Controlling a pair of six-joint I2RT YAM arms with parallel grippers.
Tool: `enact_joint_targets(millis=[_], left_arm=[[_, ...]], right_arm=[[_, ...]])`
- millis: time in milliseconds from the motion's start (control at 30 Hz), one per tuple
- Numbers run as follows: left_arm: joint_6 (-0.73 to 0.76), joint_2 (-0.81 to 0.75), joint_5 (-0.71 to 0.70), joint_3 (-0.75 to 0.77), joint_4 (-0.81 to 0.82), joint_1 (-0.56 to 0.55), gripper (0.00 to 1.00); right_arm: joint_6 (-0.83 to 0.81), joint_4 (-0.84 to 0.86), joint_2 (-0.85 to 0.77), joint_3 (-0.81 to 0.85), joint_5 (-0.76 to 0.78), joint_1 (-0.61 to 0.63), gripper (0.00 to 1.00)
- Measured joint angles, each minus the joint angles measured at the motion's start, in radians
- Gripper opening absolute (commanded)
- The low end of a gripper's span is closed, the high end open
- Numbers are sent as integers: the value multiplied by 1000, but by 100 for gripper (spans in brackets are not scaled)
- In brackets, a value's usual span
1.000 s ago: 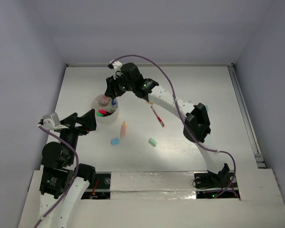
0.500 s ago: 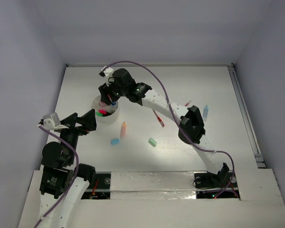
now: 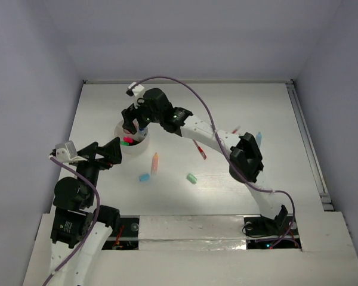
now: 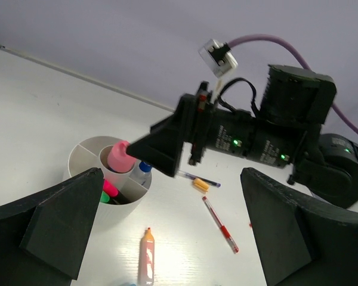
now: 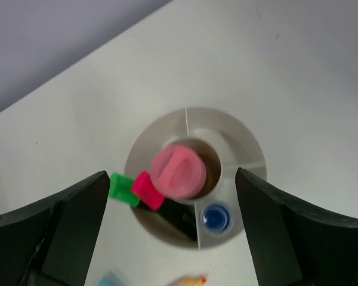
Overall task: Sort the stationery into containers
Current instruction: Place the pen in the storage box.
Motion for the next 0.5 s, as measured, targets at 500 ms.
enact_joint_targets(millis=[500], left_arm=[[0, -3, 1, 0, 0, 0, 99]], right_arm=[[180, 210, -369, -568, 217, 1, 100]])
